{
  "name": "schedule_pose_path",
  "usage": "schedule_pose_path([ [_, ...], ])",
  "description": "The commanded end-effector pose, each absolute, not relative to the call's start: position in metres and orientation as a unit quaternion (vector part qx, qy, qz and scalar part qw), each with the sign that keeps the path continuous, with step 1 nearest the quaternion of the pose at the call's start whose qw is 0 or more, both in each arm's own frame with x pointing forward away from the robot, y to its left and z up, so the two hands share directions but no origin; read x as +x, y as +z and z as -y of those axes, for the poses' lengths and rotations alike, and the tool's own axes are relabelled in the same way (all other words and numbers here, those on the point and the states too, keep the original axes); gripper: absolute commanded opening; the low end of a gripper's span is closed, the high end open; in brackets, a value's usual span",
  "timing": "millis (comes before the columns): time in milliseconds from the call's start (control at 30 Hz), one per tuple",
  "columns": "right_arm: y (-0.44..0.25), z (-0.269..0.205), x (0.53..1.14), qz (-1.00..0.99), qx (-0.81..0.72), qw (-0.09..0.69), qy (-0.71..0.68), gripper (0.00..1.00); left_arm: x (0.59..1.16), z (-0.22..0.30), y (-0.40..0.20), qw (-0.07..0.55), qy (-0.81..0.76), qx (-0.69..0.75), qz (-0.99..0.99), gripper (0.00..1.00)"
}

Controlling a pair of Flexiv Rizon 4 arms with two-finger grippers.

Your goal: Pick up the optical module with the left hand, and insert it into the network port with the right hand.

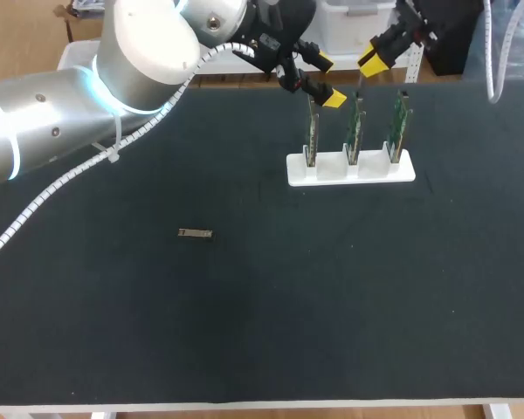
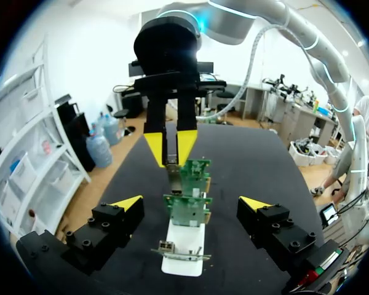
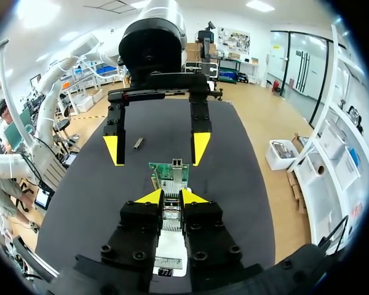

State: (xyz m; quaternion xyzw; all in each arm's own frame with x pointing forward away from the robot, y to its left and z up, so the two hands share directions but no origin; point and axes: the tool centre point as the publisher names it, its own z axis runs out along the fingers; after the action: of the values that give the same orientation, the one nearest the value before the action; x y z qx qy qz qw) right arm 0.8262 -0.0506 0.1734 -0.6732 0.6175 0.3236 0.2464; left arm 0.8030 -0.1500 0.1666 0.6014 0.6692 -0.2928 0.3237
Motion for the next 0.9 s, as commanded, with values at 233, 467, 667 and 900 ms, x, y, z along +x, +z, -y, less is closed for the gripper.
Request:
schedule_pose_path([
  [233, 0.1704, 0.0502, 0.8333, -0.564, -0.701, 0.139, 0.413, 0.00, 0.8043, 0.1508, 0.1673, 0.321, -0.292, 0.602, -0.670, 1.00],
  [467, 0.1693, 0.0491, 0.8324, -0.563, -0.702, 0.137, 0.415, 0.00, 0.8043, 0.1508, 0.1673, 0.321, -0.292, 0.602, -0.670, 1.00],
  [667, 0.1678, 0.0476, 0.8314, -0.562, -0.701, 0.135, 0.417, 0.00, 0.8043, 0.1508, 0.1673, 0.321, -0.292, 0.602, -0.670, 1.00],
  [900, 0.1650, 0.0472, 0.8301, -0.564, -0.700, 0.131, 0.419, 0.00, 0.8043, 0.1508, 0.1673, 0.321, -0.292, 0.602, -0.670, 1.00],
])
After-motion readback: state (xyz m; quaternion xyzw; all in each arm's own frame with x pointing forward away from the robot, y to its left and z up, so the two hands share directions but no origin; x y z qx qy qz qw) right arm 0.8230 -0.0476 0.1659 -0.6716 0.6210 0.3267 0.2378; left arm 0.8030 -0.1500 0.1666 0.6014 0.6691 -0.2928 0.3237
